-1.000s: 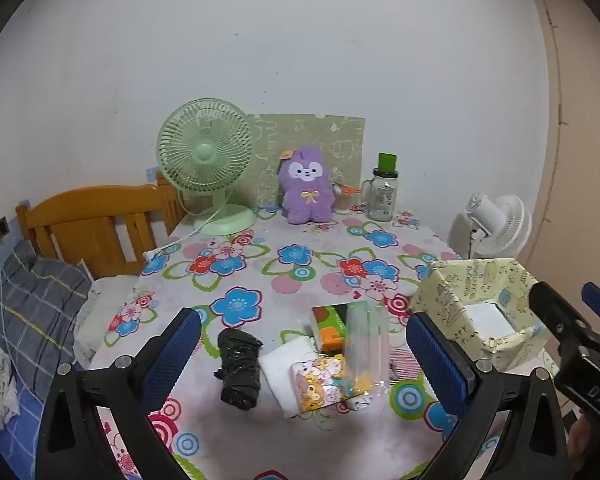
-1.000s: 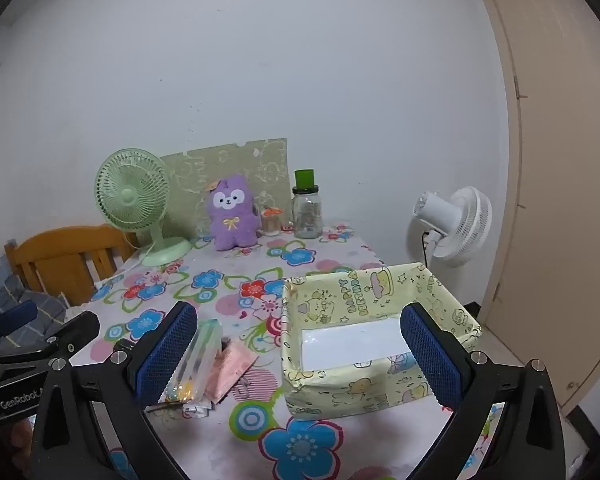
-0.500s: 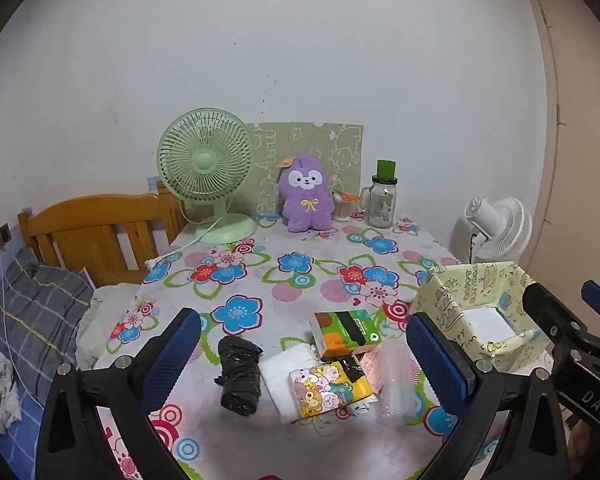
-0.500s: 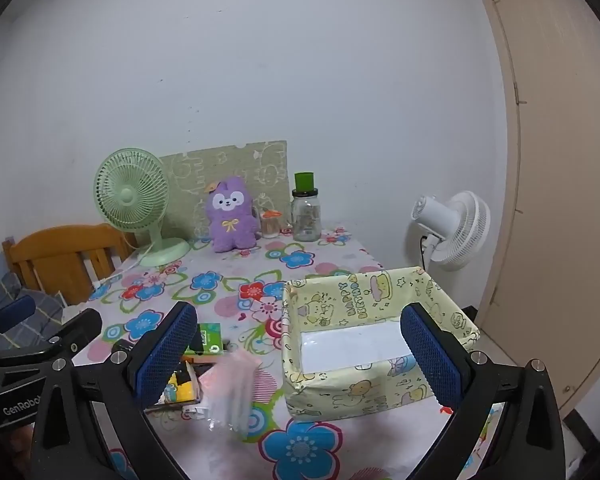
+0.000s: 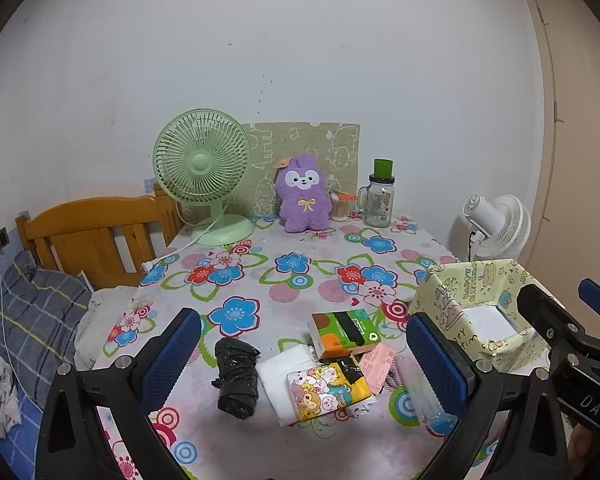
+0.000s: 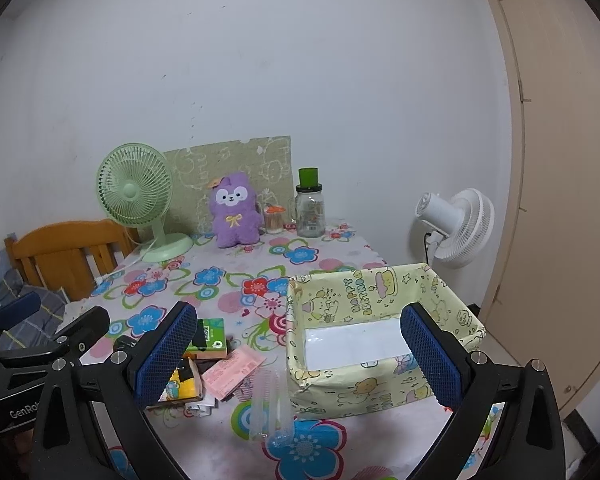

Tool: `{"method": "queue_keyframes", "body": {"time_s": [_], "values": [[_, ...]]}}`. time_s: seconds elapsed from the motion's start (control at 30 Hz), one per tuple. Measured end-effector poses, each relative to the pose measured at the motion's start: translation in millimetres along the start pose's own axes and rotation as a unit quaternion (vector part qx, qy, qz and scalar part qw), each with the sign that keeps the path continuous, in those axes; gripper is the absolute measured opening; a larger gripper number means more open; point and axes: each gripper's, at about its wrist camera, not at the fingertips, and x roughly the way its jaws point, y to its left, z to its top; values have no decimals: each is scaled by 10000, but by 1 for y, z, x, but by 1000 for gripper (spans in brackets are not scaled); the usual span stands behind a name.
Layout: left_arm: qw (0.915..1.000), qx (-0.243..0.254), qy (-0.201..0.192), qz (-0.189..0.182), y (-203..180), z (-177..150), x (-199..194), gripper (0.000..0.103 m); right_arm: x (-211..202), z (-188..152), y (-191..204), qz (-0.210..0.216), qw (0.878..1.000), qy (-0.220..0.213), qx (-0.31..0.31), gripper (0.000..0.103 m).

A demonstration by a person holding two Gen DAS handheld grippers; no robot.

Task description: Organize soft objects

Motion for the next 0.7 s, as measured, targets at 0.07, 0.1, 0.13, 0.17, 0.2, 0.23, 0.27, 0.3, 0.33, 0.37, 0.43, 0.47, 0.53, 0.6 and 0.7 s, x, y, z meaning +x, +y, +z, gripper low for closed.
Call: {"method": "queue_keyframes", "body": {"time_s": [0.07,0.1,0.13,0.17,0.2,0.23,0.27,0.3,0.33,0.37,0.43,0.47,0.53,0.6,0.7], "values": [[10000,5,9,2,-1,0,0,103,0,-1,0,6,10000,-1,-6,103],[10000,6,1,8,-1,-1,0,103,1,-1,1,-1,10000,2,-9,103],[10000,6,-4,6,0,-1,0,103,1,-2,1,0,10000,2,-12,103],[10000,8,-6,7,0,-1,0,103,1,-2,2,4,10000,3,-16,103],[10000,4,-11,3,0,-1,-1,103,0,-2,2,9,10000,1,-17,103],[10000,3,-3,2,0,0,0,103,0,-2,2,11,10000,2,-17,103],[10000,4,3,2,0,0,0,102,0,-2,3,17,10000,1,-24,103],[10000,5,-2,4,0,0,0,102,1,-2,3,14,10000,0,-29,103],[10000,7,2,1,0,0,0,102,1,-2,3,13,10000,3,-29,103],[10000,3,6,-4,0,0,0,102,1,-2,3,14,10000,1,-26,103],[10000,6,-4,1,0,0,0,102,1,-2,3,18,10000,6,-18,103],[10000,5,-4,0,0,-1,0,102,1,-2,3,16,10000,0,-23,103],[10000,11,1,5,-1,-1,0,102,1,-2,3,18,10000,-1,-25,103],[10000,11,-3,6,0,-1,0,102,1,-1,3,23,10000,-4,-19,103],[10000,-2,10,-6,1,0,0,102,1,-1,4,28,10000,-4,-35,103]]}}
